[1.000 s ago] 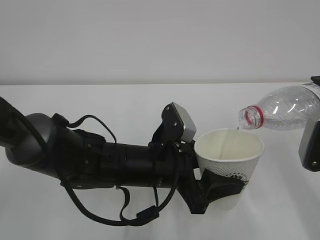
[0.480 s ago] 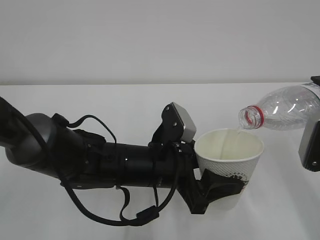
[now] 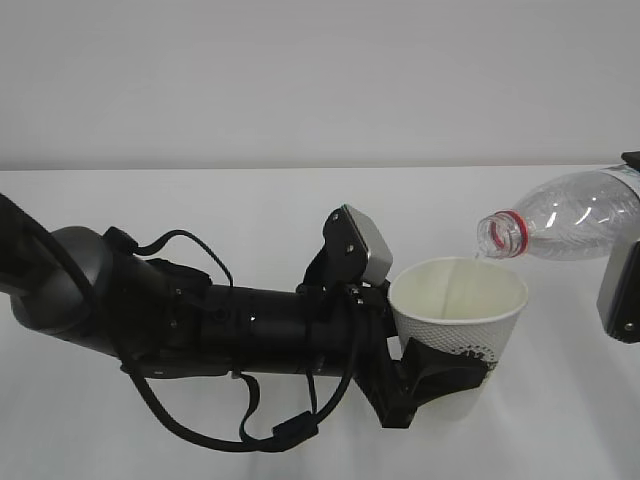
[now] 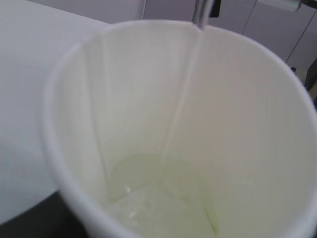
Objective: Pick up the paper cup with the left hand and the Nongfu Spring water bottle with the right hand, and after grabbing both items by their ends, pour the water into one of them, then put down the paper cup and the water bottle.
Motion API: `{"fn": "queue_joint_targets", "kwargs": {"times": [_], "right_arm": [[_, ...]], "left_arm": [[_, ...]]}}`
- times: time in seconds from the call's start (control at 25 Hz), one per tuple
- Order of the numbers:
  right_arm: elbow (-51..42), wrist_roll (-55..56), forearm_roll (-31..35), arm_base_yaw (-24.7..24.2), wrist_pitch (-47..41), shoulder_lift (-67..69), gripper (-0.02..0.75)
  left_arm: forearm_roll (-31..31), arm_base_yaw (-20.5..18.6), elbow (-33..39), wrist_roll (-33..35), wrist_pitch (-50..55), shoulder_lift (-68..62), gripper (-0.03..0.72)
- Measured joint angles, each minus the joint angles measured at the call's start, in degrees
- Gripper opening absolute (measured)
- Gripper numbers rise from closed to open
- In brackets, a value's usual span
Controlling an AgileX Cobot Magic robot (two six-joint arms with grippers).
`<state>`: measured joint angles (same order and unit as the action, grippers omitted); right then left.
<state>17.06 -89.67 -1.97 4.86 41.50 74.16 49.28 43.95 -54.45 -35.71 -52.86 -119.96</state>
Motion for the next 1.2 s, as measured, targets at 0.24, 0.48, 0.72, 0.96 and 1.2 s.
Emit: {"fn": "queue_joint_targets", "kwargs": {"times": [0.24,0.48,0.72,0.96,1.2], "right_arm": [[0.0,0.0,0.0,0.0,0.13,0.0,0.404],[0.0,0.0,0.0,0.0,0.17,0.0,0.404],[0.0,0.0,0.0,0.0,0.87,0.0,0.404],[0.0,0.0,0.0,0.0,1.0,0.0,0.404],[0.0,0.0,0.0,0.0,1.0,0.0,0.404]], "left_arm": [[0.0,0.0,0.0,0.0,0.0,0.0,0.491],[0.0,0.0,0.0,0.0,0.0,0.0,0.491],[-0.07,0.0,0.0,0.0,0.0,0.0,0.491],[-0.35,0.0,0.0,0.0,0.0,0.0,0.491],[-0.47,0.0,0.0,0.0,0.0,0.0,0.491]]}}
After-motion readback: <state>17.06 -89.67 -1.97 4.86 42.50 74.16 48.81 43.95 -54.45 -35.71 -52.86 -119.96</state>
